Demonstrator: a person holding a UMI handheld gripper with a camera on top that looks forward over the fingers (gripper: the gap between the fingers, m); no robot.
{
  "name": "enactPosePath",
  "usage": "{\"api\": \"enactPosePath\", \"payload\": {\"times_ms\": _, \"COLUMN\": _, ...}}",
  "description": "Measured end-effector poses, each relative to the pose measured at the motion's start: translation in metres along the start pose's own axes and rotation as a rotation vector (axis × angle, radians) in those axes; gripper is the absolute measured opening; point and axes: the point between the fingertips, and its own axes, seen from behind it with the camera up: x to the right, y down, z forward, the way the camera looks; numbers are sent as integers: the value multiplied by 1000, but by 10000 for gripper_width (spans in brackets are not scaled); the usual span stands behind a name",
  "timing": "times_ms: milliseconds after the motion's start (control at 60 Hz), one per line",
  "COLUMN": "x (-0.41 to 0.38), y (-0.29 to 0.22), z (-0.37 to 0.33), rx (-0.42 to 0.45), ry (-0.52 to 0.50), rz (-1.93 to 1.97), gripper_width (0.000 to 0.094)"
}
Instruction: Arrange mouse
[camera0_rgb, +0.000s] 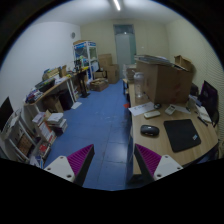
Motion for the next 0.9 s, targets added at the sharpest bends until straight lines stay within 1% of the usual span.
{"api": "enactPosePath", "payload": {"times_ms": 133, "x": 33, "y": -1, "z": 2, "rx": -7, "ry": 35, "rz": 5, "gripper_width": 835}}
{"api": "enactPosePath", "payload": {"times_ms": 233, "x": 57, "y": 4, "z": 18, "rx": -15, "ry": 54, "rz": 1, "gripper_width": 836}}
{"api": "enactPosePath", "payload": {"times_ms": 267, "x": 83, "y": 5, "z": 28, "rx": -16, "ry": 56, "rz": -4, "gripper_width": 839}}
{"api": "enactPosePath", "payload": {"times_ms": 400, "x": 133, "y": 15, "z": 63, "rx": -25, "ry": 90, "rz": -23, "gripper_width": 837}}
{"api": "enactPosePath", "payload": {"times_ms": 467, "x": 160, "y": 16, "z": 85, "rx": -10, "ry": 96, "rz": -60, "gripper_width": 835}}
{"api": "enactPosePath", "payload": {"times_ms": 483, "x": 178, "y": 16, "z": 94, "rx": -10, "ry": 93, "rz": -72, "gripper_width": 837}}
{"api": "enactPosePath", "payload": {"times_ms": 533, "x": 195, "y": 22, "z": 113, "rx": -22, "ry": 89, "rz": -102, "gripper_width": 834}}
{"api": "enactPosePath", "payload": {"times_ms": 583, "x": 195, "y": 27, "z": 128, "rx": -27, "ry": 78, "rz": -124, "gripper_width": 840}}
{"api": "enactPosePath", "payload": {"times_ms": 650, "x": 215, "y": 31, "z": 153, "rx": -39, "ry": 61, "rz": -140, "gripper_width": 832}}
{"api": "enactPosePath", "payload": {"times_ms": 767, "x": 219, "y": 37, "z": 183, "rx": -56, "ry": 30, "rz": -148, "gripper_width": 835}}
{"api": "enactPosePath", "payload": {"times_ms": 800, "x": 221, "y": 38, "z": 192, "rx": -56, "ry": 14, "rz": -150, "gripper_width": 848}}
{"api": "enactPosePath", "payload": {"times_ms": 817, "x": 219, "y": 33, "z": 196, "rx": -39, "ry": 3, "rz": -142, "gripper_width": 835}}
{"api": "enactPosePath", "payload": {"times_ms": 900, "x": 217, "y": 25, "z": 212, "rx": -33, "ry": -27, "rz": -124, "gripper_width": 831}}
